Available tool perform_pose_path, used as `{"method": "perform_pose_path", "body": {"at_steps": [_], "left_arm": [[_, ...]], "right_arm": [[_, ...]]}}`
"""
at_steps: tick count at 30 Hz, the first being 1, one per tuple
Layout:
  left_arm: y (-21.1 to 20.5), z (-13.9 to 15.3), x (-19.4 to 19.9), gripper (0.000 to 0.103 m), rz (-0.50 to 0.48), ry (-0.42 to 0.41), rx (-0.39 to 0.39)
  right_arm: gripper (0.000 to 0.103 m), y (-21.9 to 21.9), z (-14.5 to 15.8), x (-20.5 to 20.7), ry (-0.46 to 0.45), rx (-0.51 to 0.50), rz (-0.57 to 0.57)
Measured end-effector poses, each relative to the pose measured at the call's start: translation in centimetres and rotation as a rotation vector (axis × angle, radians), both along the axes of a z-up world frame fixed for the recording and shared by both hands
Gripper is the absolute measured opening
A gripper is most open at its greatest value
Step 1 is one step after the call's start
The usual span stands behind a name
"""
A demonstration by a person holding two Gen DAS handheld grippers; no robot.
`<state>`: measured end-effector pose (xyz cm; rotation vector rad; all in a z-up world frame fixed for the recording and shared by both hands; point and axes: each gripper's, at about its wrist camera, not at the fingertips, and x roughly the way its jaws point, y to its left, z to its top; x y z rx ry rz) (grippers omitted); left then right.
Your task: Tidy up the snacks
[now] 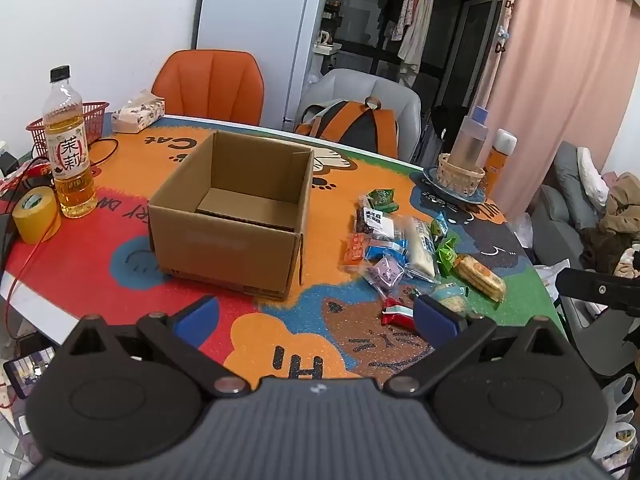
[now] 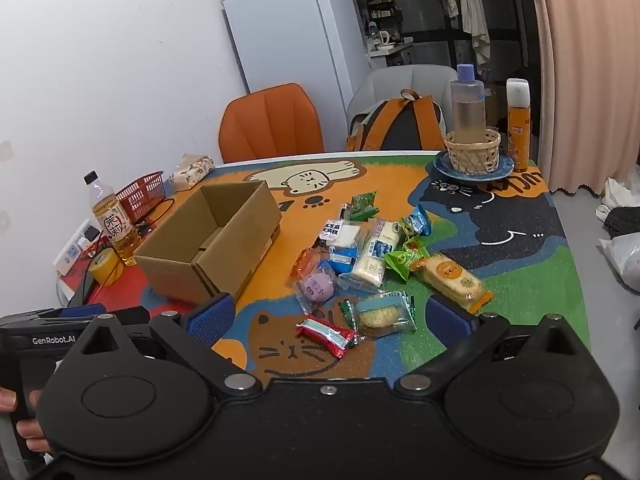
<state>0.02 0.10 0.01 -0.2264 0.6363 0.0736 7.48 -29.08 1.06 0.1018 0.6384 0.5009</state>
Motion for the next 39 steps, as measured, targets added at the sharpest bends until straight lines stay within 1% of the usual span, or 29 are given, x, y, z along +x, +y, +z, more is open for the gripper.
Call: {"method": "perform_pose_path", "body": {"at_steps": [1,9,10,15,18,24,39], "left_arm": [[-0.2,0.0,-0.1,0.102,0.006,-0.007,0.027],[-0.6,0.0,-0.6,0.102,0.009,-0.008,0.022],[-0.9,0.0,0.1,0.102,0.006,0.000,0.019],[-2.2,0.3,0.0,0.102,-0.001,0.000,0.023],[-1.1,0.2,-0.1,0.102,-0.017,0.001,0.013],[-1.1,0.1,-0.1,0.102,-0.018,0.001,0.014],[-1.5,0.2,-0.2,0.102,-0.027,-0.001,0.018]], "right_arm": [[0.103,0.0,0.1,-0.1,-0.003,-0.001,0.001],[0.103,-0.4,-0.2,-0.2,0.010,0.000,0.001],[0.103,-0.4,-0.2,-0.3,0.007,-0.004,0.001],[0.103,-0.1,-0.3,-0.3,0.003,-0.021,0.003],[0.103,-0.1,-0.3,-0.4,0.000,-0.029,0.011],[0.103,0.2,-0.3,-0.7,-0.008,-0.049,0.030],[0.103,-0.1,-0.4,-0.6,-0.006,-0.065,0.013]]}}
